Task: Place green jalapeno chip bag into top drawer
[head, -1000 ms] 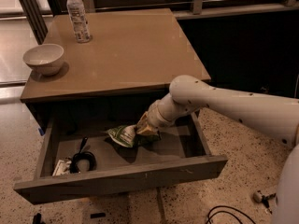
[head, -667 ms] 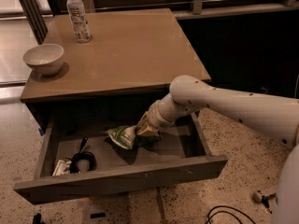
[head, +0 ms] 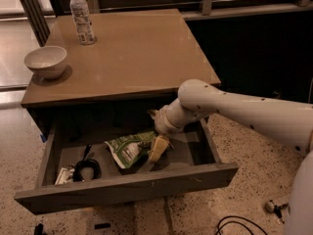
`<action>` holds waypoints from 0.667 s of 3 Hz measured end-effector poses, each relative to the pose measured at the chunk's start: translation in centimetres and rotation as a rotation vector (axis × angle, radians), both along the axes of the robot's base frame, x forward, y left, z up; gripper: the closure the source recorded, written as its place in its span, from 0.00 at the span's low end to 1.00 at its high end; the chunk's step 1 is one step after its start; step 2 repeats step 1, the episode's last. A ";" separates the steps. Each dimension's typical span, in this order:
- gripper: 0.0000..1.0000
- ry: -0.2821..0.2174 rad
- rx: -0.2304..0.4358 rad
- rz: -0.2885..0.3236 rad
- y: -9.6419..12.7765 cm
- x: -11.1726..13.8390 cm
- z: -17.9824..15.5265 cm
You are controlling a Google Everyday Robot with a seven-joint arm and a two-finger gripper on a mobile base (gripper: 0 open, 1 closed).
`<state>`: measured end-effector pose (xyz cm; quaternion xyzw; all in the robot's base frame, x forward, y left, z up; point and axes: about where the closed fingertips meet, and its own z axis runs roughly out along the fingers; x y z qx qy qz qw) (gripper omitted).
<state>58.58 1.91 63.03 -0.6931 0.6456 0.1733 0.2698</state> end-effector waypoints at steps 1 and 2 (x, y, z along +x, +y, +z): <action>0.00 0.000 0.000 0.000 0.0 0.0 0.0; 0.00 0.000 0.000 0.000 0.0 0.0 0.0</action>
Offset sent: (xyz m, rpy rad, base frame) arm 0.0000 0.0000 0.0000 0.0000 0.0000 0.0000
